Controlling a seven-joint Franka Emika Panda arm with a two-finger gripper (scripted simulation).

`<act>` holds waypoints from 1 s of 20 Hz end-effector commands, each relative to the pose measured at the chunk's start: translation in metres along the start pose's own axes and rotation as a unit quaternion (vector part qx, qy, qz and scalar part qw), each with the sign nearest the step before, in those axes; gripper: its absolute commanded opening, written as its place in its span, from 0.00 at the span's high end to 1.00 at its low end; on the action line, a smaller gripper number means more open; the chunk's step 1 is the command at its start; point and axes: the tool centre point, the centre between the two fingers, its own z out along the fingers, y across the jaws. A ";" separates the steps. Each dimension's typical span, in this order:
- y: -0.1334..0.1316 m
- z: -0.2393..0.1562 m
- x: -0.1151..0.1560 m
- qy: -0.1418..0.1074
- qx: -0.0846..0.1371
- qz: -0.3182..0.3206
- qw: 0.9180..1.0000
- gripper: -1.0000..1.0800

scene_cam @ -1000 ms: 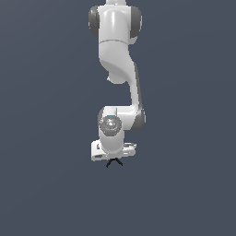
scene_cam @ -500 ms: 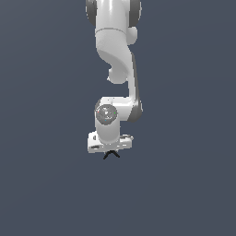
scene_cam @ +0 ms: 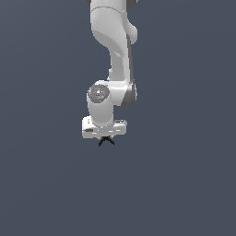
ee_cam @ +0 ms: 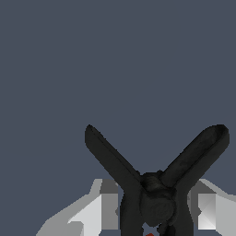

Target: Pick up the object and move it to a goal position.

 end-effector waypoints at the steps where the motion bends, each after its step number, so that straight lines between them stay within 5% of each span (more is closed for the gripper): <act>1: 0.005 -0.011 -0.016 0.000 0.000 0.000 1.000 1.00; 20: 0.048 -0.099 -0.138 0.001 0.001 0.000 1.000 1.00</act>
